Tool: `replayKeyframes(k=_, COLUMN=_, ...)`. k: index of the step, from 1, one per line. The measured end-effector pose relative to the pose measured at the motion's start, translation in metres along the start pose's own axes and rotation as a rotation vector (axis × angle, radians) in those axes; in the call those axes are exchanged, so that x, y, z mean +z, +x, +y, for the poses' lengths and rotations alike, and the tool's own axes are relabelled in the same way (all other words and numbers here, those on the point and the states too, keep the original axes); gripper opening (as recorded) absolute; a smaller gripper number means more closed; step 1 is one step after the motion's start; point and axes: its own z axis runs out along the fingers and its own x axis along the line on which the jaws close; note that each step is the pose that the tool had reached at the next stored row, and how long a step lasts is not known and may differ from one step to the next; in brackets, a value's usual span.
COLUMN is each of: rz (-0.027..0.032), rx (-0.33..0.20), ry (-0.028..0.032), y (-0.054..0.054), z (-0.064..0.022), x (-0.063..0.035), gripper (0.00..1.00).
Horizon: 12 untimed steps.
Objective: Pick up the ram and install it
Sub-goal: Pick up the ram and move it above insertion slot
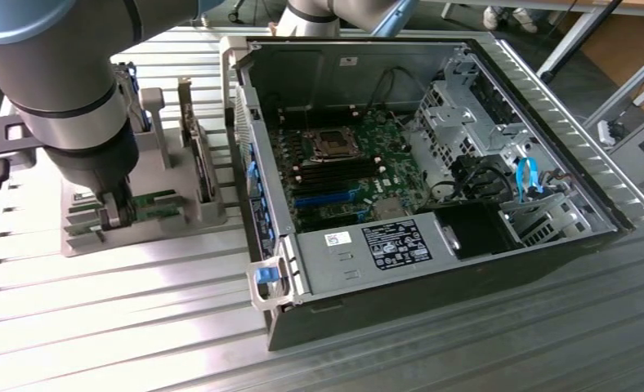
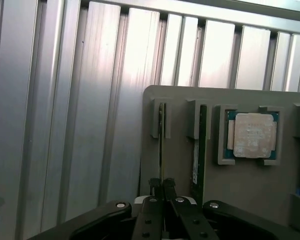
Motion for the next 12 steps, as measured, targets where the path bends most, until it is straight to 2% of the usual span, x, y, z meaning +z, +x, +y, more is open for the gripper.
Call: replayKeyframes(k=12, rz=0.0001, rx=0.0, ry=-0.0001, y=-0.001, z=0.0004, x=-0.0203, gripper=0.11)
